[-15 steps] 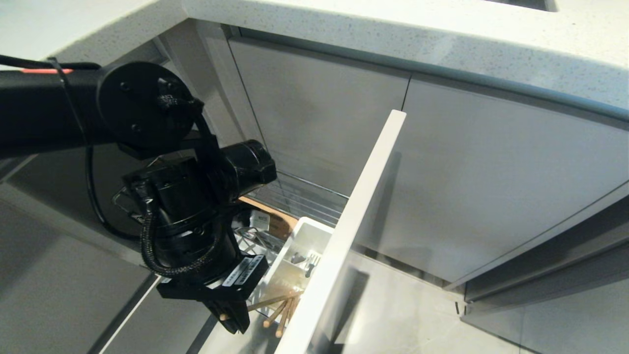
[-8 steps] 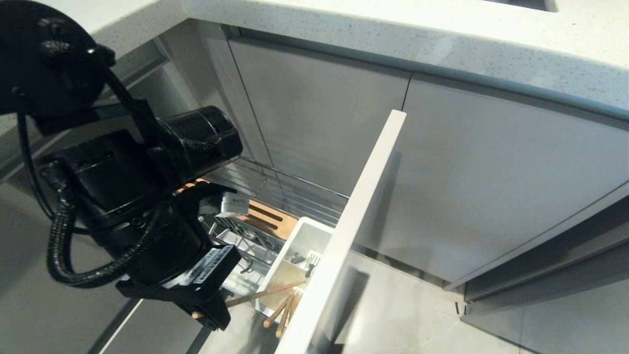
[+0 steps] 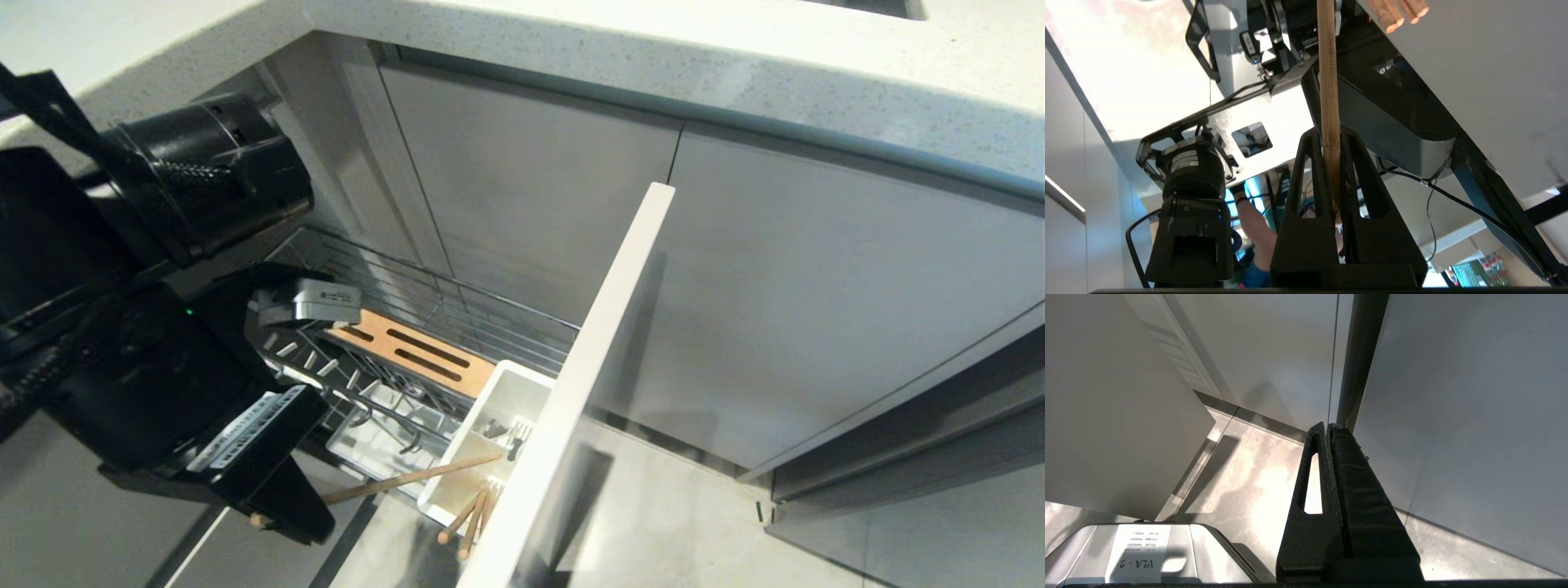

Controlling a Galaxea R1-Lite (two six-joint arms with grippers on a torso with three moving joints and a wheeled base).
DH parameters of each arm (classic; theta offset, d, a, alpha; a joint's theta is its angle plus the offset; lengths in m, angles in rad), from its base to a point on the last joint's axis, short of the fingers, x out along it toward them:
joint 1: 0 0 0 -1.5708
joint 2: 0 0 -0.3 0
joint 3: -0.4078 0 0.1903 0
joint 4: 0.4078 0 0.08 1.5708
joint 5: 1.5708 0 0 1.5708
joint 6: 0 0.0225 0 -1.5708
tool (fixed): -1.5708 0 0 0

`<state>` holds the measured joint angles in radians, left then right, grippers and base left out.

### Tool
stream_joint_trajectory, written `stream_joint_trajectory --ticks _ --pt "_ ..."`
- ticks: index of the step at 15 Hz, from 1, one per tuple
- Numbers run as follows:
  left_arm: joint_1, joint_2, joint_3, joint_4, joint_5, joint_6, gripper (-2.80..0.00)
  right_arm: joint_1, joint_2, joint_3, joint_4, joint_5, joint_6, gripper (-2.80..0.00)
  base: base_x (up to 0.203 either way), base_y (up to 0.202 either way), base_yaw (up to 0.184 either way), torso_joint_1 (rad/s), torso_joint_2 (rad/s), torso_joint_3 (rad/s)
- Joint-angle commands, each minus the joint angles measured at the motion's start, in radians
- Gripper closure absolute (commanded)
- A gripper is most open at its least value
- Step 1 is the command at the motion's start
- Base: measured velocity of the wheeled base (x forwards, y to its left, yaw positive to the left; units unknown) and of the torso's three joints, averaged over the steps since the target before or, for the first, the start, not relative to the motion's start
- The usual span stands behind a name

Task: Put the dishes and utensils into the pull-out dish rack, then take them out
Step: Take the chopsticks out of the cupboard

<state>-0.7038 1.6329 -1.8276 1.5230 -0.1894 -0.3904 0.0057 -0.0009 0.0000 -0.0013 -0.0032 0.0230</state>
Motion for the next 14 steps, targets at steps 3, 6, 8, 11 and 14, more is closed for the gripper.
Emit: stream_joint_trajectory --ticks 3,6,8,11,14 --pt "0.001 -0.039 -0.005 0.007 0.0 0.019 0.0 0.0 0.001 0.002 0.0 0.0 0.0 0.0 0.0 0.0 0.0 0.0 0.0 0.0" --pt "0.003 -0.049 -0.01 0.007 0.03 0.046 0.0 0.0 0.001 0.002 0.0 0.0 0.0 0.0 0.0 0.0 0.0 0.0 0.0 0.0" --pt "0.01 -0.063 -0.01 0.007 0.042 0.072 0.0 0.0 0.001 0.002 0.0 0.0 0.0 0.0 0.0 0.0 0.0 0.0 0.0 0.0" --pt "0.012 -0.092 -0.01 0.007 0.063 0.099 0.0 0.0 0.001 0.002 0.0 0.0 0.0 0.0 0.0 0.0 0.0 0.0 0.0 0.0" --pt "0.012 -0.125 -0.029 0.007 0.061 0.132 0.0 0.0 0.001 0.002 0.0 0.0 0.0 0.0 0.0 0.0 0.0 0.0 0.0 0.0"
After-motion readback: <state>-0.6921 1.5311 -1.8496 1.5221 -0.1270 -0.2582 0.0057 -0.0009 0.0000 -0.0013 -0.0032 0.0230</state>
